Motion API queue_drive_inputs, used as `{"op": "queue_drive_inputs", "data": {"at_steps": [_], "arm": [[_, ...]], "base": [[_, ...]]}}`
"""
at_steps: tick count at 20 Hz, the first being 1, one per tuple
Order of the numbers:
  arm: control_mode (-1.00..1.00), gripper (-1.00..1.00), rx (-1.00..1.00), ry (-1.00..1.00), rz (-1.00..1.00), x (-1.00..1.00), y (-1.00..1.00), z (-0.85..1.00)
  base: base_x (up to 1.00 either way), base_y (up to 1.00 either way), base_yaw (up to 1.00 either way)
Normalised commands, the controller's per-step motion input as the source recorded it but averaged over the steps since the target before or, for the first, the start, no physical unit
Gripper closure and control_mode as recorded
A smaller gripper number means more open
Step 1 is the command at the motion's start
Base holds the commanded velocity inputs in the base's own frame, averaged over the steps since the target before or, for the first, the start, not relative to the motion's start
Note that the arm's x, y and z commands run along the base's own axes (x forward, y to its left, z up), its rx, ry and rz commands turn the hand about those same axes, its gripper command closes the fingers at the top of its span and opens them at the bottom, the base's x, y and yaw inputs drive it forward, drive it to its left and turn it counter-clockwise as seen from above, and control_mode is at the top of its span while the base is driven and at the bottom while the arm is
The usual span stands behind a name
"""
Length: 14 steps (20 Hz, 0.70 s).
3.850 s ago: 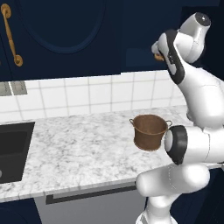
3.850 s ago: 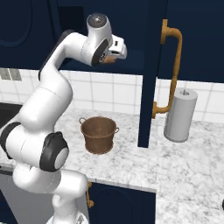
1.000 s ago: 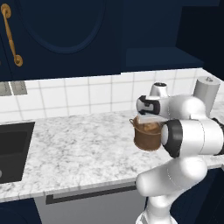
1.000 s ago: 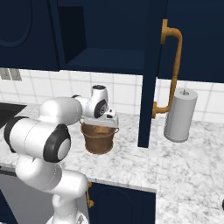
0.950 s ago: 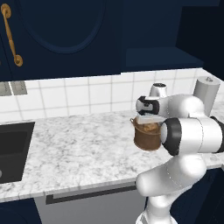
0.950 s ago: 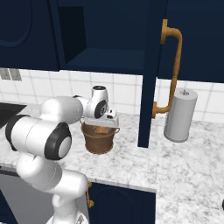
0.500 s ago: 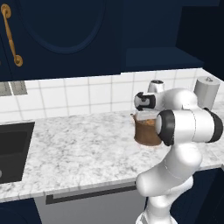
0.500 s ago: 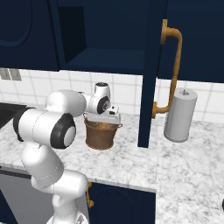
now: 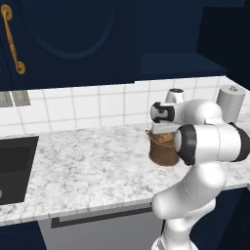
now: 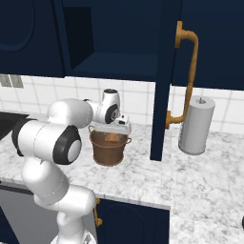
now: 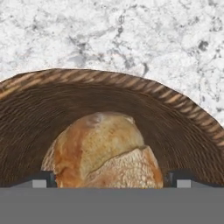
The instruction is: Open the cabinet, pick up the bread from the cabinet and place it in the basket. Then move the basket to the dining counter.
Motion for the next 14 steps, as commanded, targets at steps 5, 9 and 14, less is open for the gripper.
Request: {"op": "queue_drive_inputs", "data": {"at_steps": [5,9,14], "arm": [[-1.0,-1.0,0.0,-0.08,0.0,-0.17,0.02,0.03],[-1.0,-1.0,0.0,-0.17,-0.01,-0.25,0.0,0.28],[-1.0,-1.0,0.0,-0.18,-0.05,-0.54,0.03,0.47]], "base": [[0.0,0.0,0.0],[0.0,0.0,0.0],[0.0,0.0,0.0]]}}
